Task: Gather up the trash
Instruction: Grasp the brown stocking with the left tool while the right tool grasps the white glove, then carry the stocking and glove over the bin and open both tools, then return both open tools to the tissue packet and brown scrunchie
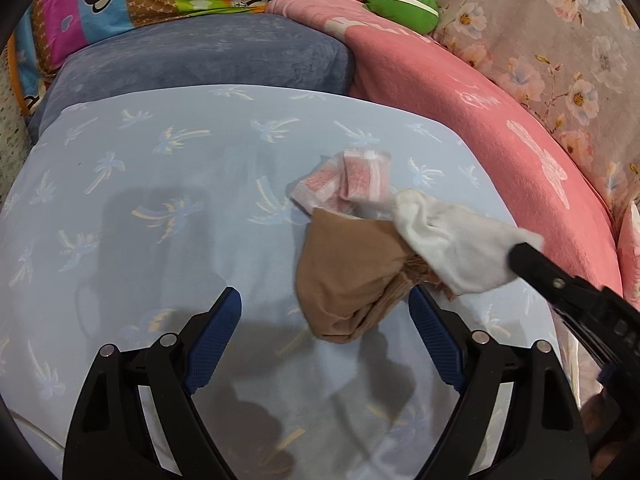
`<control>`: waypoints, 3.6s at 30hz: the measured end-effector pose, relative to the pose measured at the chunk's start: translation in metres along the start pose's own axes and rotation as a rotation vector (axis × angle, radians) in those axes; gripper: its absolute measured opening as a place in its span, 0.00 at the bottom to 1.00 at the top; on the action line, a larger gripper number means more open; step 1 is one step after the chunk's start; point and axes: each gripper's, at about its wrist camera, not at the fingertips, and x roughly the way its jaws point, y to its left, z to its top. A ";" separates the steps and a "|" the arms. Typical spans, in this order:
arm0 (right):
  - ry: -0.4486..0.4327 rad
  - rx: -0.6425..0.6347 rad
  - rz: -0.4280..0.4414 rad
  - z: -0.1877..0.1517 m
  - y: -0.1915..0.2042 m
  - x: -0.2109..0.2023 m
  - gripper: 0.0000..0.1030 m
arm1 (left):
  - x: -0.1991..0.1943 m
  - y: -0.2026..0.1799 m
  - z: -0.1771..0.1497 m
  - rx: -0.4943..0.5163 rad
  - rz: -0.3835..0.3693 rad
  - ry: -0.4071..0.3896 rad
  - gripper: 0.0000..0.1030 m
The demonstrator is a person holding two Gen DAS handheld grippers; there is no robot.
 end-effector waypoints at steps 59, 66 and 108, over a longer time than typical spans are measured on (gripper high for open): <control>-0.304 0.160 -0.166 -0.039 -0.144 -0.255 0.05 | -0.067 -0.227 -0.064 0.349 -0.229 -0.027 0.13; -0.341 0.208 -0.208 -0.041 -0.179 -0.281 0.05 | -0.065 -0.272 -0.074 0.428 -0.270 -0.006 0.13; -0.318 0.207 -0.289 -0.023 -0.202 -0.272 0.14 | -0.050 -0.294 -0.076 0.454 -0.213 -0.008 0.63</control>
